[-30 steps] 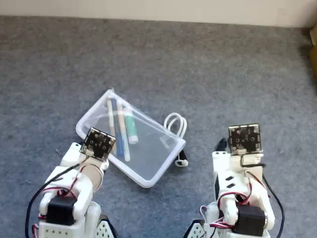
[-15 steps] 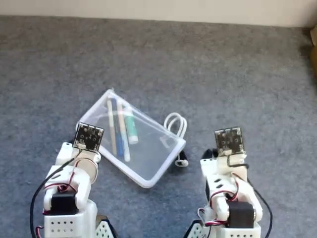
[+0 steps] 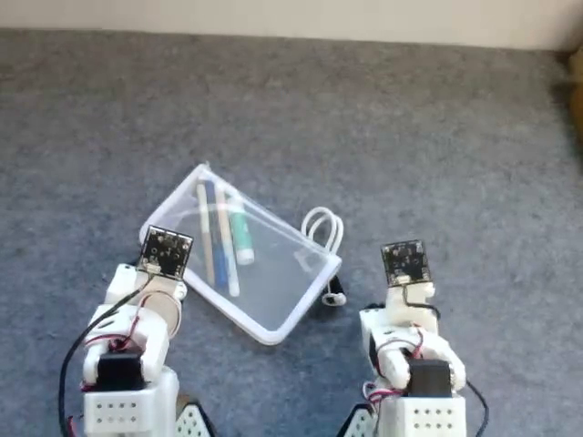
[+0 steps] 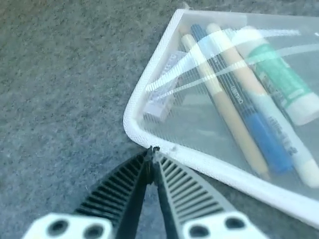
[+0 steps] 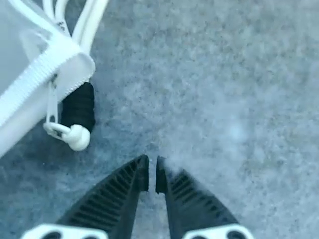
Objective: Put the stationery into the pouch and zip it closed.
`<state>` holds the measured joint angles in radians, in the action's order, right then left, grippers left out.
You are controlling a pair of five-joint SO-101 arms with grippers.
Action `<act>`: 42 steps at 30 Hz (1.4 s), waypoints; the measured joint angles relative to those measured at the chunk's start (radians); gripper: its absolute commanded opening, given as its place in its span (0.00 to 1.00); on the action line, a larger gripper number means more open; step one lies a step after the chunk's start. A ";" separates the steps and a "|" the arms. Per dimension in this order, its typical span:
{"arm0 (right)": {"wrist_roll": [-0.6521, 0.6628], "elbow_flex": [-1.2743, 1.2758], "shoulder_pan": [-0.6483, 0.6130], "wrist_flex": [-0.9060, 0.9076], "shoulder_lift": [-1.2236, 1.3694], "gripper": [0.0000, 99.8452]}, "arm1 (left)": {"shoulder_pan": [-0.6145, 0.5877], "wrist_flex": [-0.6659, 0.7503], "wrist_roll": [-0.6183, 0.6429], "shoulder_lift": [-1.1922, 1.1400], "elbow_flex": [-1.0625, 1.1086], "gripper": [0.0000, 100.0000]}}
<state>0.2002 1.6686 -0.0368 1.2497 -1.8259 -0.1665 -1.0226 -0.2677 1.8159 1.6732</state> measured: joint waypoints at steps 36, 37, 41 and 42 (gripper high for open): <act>0.000 0.000 0.000 0.000 0.000 0.03 | 0.000 -0.305 0.000 0.000 0.000 0.01; 0.000 0.000 0.000 0.000 0.000 0.03 | 0.000 -0.305 0.000 0.000 0.000 0.01; 0.000 0.000 0.000 0.000 0.000 0.03 | 0.000 -0.305 0.000 0.000 0.000 0.01; 0.000 0.000 0.000 0.000 0.000 0.03 | 0.000 -0.305 0.000 0.000 0.000 0.01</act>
